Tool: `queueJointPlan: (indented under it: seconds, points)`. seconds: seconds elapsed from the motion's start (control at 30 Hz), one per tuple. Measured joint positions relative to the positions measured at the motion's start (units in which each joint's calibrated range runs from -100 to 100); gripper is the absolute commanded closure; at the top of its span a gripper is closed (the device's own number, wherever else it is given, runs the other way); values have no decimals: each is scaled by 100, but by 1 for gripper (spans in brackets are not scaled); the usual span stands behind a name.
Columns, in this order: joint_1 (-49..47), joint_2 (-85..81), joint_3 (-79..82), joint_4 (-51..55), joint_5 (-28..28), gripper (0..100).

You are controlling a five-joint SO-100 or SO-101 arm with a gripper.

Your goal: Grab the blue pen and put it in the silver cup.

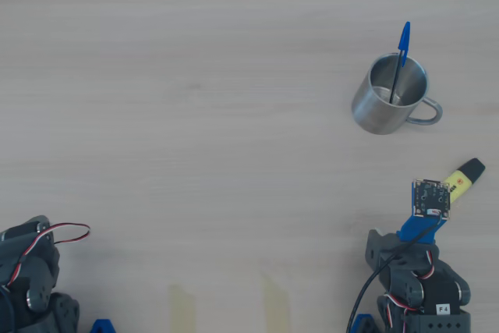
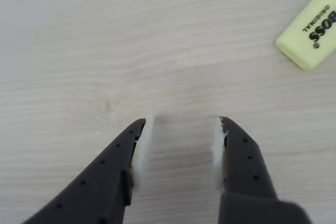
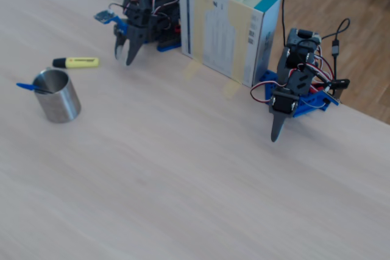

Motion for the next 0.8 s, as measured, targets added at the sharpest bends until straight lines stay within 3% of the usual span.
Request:
queueJointPlan:
  seconds: [0.3, 0.8]
  points:
    - [0, 0, 0, 17, 56, 98]
    - [0, 0, 0, 17, 56, 98]
